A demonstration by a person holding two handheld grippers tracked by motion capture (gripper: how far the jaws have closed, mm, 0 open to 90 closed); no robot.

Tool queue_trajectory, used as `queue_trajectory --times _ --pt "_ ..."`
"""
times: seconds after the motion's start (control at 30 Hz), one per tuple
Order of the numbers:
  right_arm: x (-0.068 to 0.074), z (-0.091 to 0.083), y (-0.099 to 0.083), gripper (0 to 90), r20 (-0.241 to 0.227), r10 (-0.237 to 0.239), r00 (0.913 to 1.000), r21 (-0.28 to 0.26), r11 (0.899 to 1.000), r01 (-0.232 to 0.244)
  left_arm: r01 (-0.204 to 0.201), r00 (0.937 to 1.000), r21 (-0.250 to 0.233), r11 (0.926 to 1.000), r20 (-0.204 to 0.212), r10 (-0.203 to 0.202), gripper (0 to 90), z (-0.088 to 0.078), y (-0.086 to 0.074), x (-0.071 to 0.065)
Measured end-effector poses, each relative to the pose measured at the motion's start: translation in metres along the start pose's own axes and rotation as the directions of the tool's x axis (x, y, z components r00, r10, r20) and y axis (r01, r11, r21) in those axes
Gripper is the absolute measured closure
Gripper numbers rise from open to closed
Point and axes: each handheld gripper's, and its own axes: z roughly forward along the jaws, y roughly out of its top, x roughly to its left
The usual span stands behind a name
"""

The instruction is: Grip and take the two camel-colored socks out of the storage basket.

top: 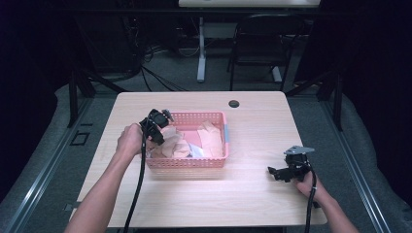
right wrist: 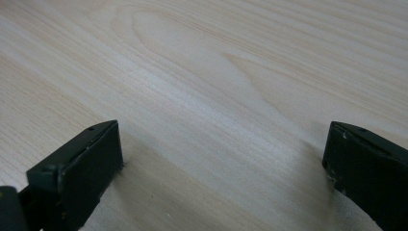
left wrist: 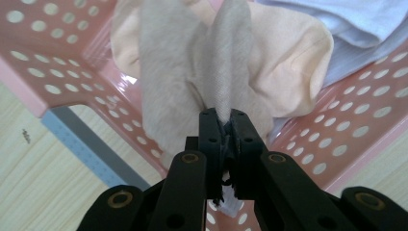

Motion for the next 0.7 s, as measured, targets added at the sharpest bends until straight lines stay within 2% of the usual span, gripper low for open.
queue_trajectory --times 0.37,0.6,0.7 --pt "0.0 0.0 0.0 0.0 0.0 0.001 1.0 -0.001 1.0 -0.001 0.016 0.9996 -0.043 0.9989 0.022 -0.015 85.4 -0.027 0.0 0.007" --pt "0.0 0.0 0.0 0.0 0.0 0.001 1.0 -0.001 1.0 -0.001 0.012 0.9998 -0.067 0.9977 0.015 -0.011 85.5 -0.045 0.004 0.009" --pt "0.0 0.0 0.0 0.0 0.0 0.001 1.0 -0.001 1.0 -0.001 0.004 0.9997 -0.08 0.9968 0.025 -0.002 85.6 -0.054 0.008 0.008"
